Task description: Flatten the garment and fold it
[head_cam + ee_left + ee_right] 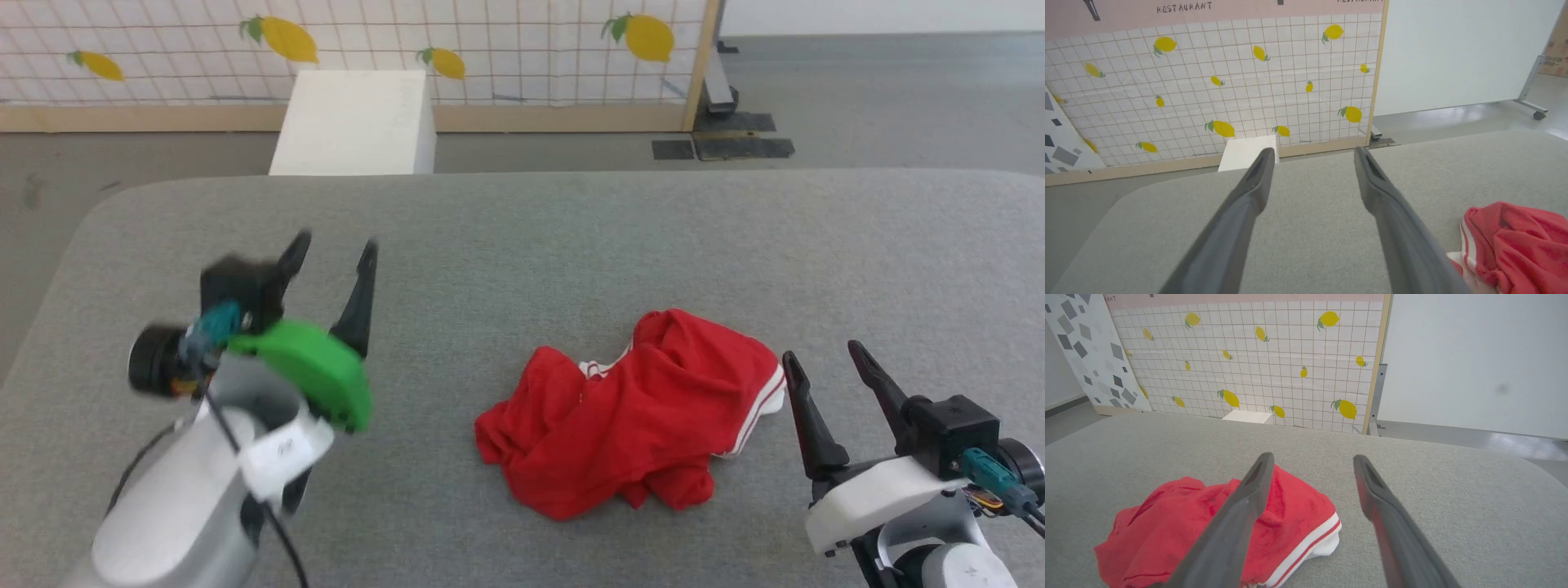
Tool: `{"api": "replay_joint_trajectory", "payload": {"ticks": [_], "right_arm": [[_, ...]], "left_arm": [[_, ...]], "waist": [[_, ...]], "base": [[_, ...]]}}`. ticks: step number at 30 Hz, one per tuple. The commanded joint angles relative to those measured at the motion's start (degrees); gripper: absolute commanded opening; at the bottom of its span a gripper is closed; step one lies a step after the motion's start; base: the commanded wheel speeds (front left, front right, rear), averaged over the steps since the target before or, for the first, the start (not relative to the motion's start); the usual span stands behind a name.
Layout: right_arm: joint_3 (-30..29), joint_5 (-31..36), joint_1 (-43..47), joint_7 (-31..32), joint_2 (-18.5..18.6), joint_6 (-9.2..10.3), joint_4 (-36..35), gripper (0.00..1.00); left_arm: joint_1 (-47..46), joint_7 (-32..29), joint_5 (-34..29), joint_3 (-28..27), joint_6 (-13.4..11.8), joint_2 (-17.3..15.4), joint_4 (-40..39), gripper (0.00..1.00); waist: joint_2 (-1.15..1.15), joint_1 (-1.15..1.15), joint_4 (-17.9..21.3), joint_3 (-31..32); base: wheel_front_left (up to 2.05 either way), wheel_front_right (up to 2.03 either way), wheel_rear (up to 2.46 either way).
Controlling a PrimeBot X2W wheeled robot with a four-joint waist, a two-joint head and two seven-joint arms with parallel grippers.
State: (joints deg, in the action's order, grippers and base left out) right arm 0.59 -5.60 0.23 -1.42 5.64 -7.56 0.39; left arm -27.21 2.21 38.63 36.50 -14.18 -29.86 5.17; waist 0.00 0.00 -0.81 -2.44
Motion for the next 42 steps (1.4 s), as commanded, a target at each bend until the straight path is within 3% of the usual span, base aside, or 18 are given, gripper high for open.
{"api": "replay_joint_trajectory", "payload": {"ticks": [1, 6, 14, 28, 32, 37, 42], "right_arm": [[-0.06, -0.4, 0.72, 0.29, 0.17, 0.08, -0.46, 1.0], [-0.1, -0.49, 1.38, 0.82, 0.18, 0.08, -1.22, 1.0], [0.25, -0.7, 1.95, 1.35, 0.27, 0.08, -1.49, 1.0], [0.64, -0.72, 1.42, 1.54, 0.65, 0.08, -2.0, 1.0], [0.81, -0.48, 1.16, 1.6, 0.91, 0.08, -2.51, 1.0], [0.74, -0.19, 0.49, 1.46, 1.45, 0.08, -3.2, 1.0], [1.05, 0.19, -0.49, 1.1, 1.51, 0.08, -3.8, 1.0]], "left_arm": [[3.02, 0.85, 0.1, -0.28, -1.12, -0.9, -0.85, 1.0], [11.1, 3.18, 0.28, -0.03, -3.91, -2.31, -4.09, 1.0], [17.3, 5.84, -0.24, 1.73, -6.44, -0.96, -6.66, 1.0], [16.23, 2.54, 1.09, 2.96, -5.38, -1.07, -10.07, 1.0], [12.81, -3.09, 1.55, 5.3, -2.41, -2.0, -12.52, 1.0], [5.44, -14.41, 3.85, 8.91, 2.02, -1.21, -14.36, 1.0], [-1.22, -26.83, 8.13, 10.79, 2.4, 1.51, -11.99, 1.0]], "waist": [[0.0, 0.0, -1.18, 0.94], [0.0, 0.0, -1.73, 1.13], [0.0, 0.0, -1.76, 1.81], [0.0, 0.0, -0.32, 0.36], [0.0, 0.0, 0.61, -1.24], [0.0, 0.0, 2.15, -4.24], [0.0, 0.0, 4.16, -7.85]], "base": [[0.0, 0.0, 0.0], [0.0, 0.0, 0.0], [0.0, 0.0, 0.0], [0.0, 0.0, 0.0], [0.0, 0.0, 0.0], [0.0, 0.0, 0.0], [0.0, 0.0, 0.0]]}}
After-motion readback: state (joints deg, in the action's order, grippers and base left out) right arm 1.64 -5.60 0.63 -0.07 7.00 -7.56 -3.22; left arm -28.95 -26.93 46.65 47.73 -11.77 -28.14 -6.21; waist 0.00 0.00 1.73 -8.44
